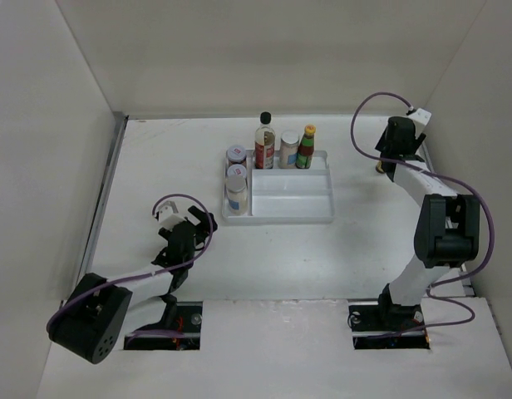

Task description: Organize the condiment bottles

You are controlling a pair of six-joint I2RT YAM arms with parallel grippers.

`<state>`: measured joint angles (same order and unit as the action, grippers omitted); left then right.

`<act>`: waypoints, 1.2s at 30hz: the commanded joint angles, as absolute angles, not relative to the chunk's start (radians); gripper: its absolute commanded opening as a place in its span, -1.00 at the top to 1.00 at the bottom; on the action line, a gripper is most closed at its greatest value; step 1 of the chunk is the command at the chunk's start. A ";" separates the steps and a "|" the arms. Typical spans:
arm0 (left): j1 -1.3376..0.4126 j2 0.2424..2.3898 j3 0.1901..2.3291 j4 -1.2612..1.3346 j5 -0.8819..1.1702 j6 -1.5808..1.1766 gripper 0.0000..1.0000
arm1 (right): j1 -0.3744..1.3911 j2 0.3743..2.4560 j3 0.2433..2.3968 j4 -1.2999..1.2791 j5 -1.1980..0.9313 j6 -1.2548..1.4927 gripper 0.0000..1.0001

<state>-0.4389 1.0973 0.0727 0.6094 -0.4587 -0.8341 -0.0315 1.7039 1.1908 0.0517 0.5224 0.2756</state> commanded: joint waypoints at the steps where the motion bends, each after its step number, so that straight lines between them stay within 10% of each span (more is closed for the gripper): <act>1: -0.435 1.104 0.110 0.667 -0.446 -0.836 -0.83 | -0.045 1.710 1.244 0.089 0.492 0.259 -0.27; 10: -0.433 1.134 0.114 0.683 -0.437 -0.836 -0.83 | -0.061 1.764 1.284 0.117 0.480 0.233 -0.22; 21: -0.430 1.134 0.114 0.689 -0.431 -0.834 -0.82 | -0.061 1.741 1.266 0.153 0.503 0.224 0.45; 36: -0.421 1.108 0.101 0.692 -0.425 -0.834 -0.82 | 0.226 1.595 1.272 0.238 0.454 0.250 0.48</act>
<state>-0.4320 1.1271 0.0856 0.6415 -0.4324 -0.8345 0.1890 1.6165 1.2091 0.1276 0.4706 0.2352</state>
